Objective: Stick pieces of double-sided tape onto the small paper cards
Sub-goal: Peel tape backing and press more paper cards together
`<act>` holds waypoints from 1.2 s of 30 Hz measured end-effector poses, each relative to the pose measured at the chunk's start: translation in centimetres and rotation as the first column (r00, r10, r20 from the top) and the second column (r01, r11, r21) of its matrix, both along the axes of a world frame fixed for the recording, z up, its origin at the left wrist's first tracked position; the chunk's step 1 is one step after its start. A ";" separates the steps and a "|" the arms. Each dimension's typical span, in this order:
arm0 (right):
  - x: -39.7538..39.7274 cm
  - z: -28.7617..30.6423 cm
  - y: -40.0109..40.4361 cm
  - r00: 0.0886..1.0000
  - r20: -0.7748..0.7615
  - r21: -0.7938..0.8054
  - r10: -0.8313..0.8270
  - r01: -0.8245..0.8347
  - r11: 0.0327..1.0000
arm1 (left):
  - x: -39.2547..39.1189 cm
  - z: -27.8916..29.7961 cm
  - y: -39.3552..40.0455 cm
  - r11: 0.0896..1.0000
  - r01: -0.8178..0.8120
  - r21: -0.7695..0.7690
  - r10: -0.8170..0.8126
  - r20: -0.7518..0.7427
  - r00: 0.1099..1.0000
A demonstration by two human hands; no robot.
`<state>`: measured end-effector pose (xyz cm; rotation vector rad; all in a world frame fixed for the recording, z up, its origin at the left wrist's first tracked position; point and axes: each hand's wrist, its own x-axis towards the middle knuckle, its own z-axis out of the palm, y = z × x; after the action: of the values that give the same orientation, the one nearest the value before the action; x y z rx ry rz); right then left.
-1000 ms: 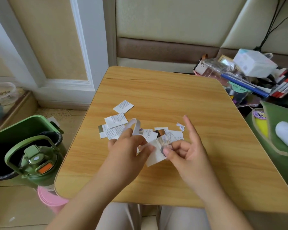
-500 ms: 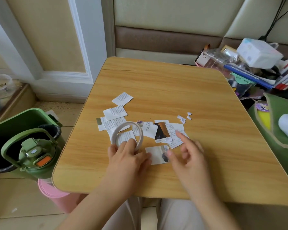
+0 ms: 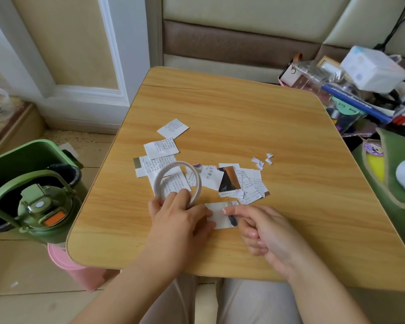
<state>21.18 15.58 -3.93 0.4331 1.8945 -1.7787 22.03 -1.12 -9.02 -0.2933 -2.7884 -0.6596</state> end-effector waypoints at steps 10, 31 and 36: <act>0.6 -0.2 0.1 0.999 -0.049 0.147 0.021 -0.013 0.989 | 0.0 -0.5 -0.1 1.000 0.013 0.003 -0.012 -0.030 0.999; 0.6 -0.6 0.4 0.987 -0.127 0.292 0.103 -0.062 0.954 | 0.0 -0.8 0.0 0.946 0.145 -0.289 -0.219 -0.240 0.946; 1.2 -0.9 0.2 0.950 -0.262 0.463 0.171 -0.031 0.886 | 0.2 -0.8 0.0 0.950 0.138 -0.281 -0.204 -0.218 0.955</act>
<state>22.40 15.78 -4.84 0.2227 2.5111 -1.3781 22.22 -1.11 -9.87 -0.6327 -2.6258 -0.2610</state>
